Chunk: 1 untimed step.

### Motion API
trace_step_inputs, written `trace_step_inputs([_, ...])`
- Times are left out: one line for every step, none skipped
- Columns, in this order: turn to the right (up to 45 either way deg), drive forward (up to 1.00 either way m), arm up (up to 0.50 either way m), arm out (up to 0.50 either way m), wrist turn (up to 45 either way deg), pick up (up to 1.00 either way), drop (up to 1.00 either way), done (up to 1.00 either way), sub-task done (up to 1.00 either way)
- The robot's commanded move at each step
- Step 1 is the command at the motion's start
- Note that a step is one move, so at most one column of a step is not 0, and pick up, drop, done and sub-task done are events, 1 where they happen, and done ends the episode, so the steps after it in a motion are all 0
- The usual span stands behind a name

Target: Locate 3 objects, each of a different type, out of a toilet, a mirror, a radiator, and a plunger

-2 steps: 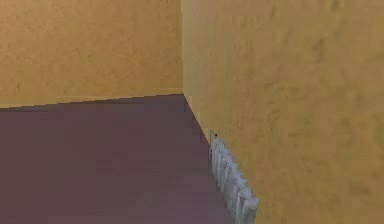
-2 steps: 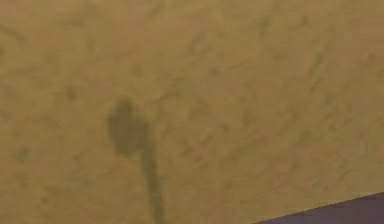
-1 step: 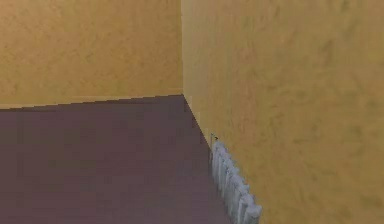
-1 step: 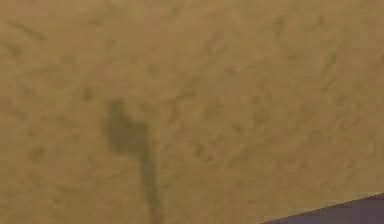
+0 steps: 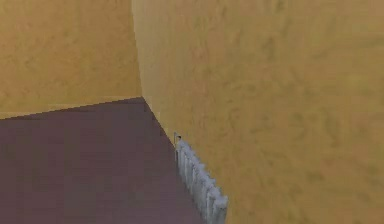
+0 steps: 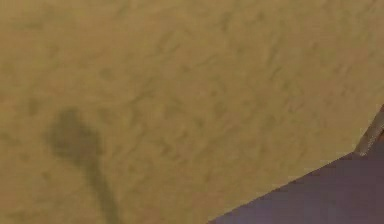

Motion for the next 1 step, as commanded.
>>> trace_step_inputs([0.0,0.00,0.00,0.00,0.0,0.00,0.00,0.00,1.00])
